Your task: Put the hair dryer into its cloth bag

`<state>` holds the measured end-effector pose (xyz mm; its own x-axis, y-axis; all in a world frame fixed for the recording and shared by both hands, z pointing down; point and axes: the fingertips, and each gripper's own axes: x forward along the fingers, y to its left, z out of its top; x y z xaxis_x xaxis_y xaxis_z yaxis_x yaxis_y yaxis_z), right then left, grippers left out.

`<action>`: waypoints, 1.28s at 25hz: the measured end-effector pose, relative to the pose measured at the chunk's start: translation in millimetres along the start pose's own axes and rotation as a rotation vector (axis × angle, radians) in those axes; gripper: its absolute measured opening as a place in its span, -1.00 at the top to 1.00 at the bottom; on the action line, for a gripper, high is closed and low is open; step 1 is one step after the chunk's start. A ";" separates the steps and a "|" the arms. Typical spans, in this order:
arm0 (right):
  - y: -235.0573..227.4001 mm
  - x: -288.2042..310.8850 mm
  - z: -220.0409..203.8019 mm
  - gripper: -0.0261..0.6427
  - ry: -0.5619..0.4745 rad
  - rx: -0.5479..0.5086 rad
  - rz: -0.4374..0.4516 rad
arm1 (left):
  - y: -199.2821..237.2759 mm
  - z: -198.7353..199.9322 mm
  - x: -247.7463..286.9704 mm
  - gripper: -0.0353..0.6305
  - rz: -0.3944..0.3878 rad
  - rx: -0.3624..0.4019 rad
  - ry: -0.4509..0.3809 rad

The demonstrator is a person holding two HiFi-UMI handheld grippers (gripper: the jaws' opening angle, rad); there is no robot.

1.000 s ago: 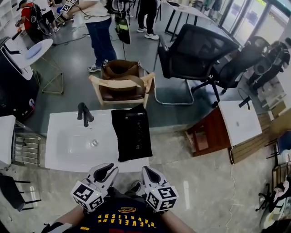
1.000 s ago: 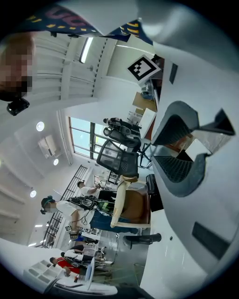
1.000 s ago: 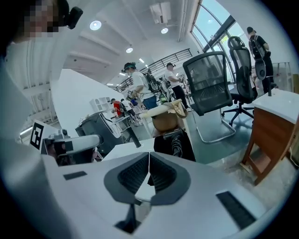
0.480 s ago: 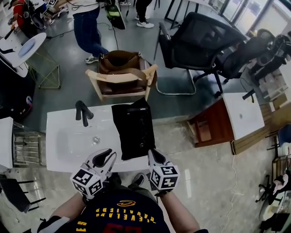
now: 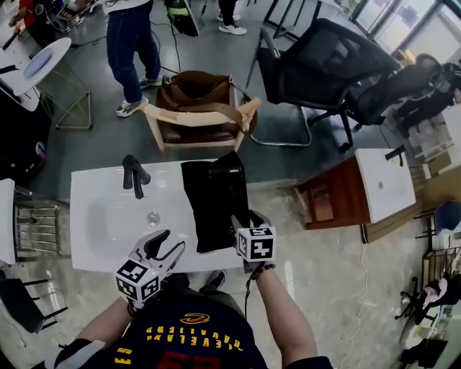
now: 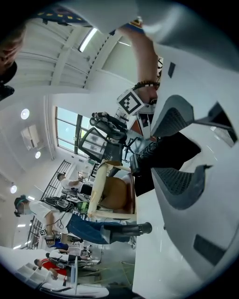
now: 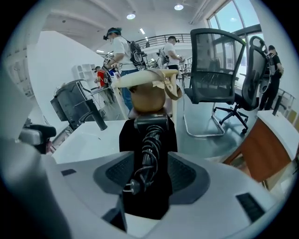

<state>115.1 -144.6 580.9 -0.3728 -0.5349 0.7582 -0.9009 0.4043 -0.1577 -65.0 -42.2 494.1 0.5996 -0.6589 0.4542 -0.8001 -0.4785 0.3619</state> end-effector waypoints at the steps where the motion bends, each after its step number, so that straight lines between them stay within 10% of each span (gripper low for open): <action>1: -1.2 9.1 2.2 0.31 0.016 -0.004 0.001 | 2.2 -2.6 -2.1 0.33 0.003 -0.010 0.004; 20: 2.6 103.9 1.3 0.21 0.276 -0.088 -0.020 | 33.6 -26.3 -58.9 0.33 0.123 -0.139 -0.038; 32: 6.9 72.0 -0.9 0.21 0.220 0.005 0.029 | 5.3 -24.0 -38.5 0.33 0.015 -0.038 0.011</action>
<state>82.3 -179.8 634.9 -0.3417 -0.3483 0.8729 -0.8918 0.4134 -0.1841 -91.9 -5.5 498.1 0.5882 -0.6593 0.4683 -0.8074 -0.4464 0.3857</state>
